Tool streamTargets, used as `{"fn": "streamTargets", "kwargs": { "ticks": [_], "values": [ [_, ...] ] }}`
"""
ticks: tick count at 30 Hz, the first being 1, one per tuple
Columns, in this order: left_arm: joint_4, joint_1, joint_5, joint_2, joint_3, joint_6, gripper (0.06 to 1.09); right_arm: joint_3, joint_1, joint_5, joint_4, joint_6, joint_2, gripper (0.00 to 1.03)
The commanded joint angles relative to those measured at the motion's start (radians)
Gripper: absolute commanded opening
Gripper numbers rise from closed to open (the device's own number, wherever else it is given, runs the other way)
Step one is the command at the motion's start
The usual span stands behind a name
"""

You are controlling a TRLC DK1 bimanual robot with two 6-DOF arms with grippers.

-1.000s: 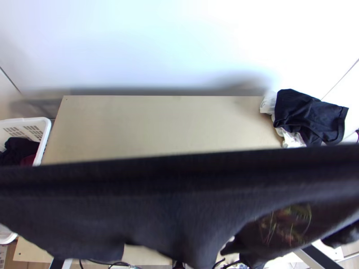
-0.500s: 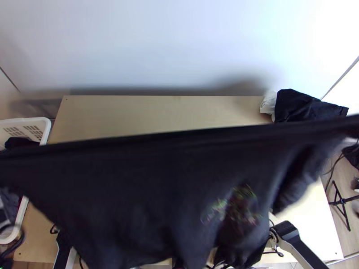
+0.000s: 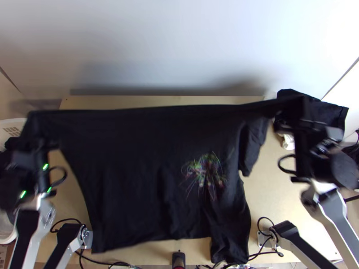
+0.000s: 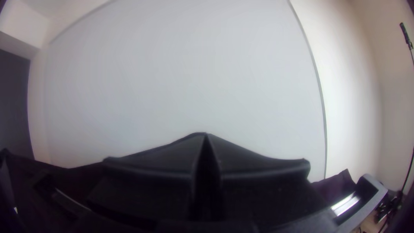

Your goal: Fold the t-shirt

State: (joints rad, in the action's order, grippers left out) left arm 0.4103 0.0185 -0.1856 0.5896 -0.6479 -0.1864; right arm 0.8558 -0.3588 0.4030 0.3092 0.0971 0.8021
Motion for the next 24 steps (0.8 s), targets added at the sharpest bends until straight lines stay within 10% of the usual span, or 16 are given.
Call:
{"fn": "streamTargets", "kwargs": {
  "ticks": [1,24],
  "values": [
    [0.274,-0.111,-0.075,0.398,-0.001,-0.013,0.09,-0.038,0.038,-0.010,0.182,0.032,0.272,0.03],
    [0.343,-0.032,-0.098,1.224,-0.519,0.025,0.09,0.666,0.172,-0.010,0.192,0.062,1.135,0.03]
  ]
}}
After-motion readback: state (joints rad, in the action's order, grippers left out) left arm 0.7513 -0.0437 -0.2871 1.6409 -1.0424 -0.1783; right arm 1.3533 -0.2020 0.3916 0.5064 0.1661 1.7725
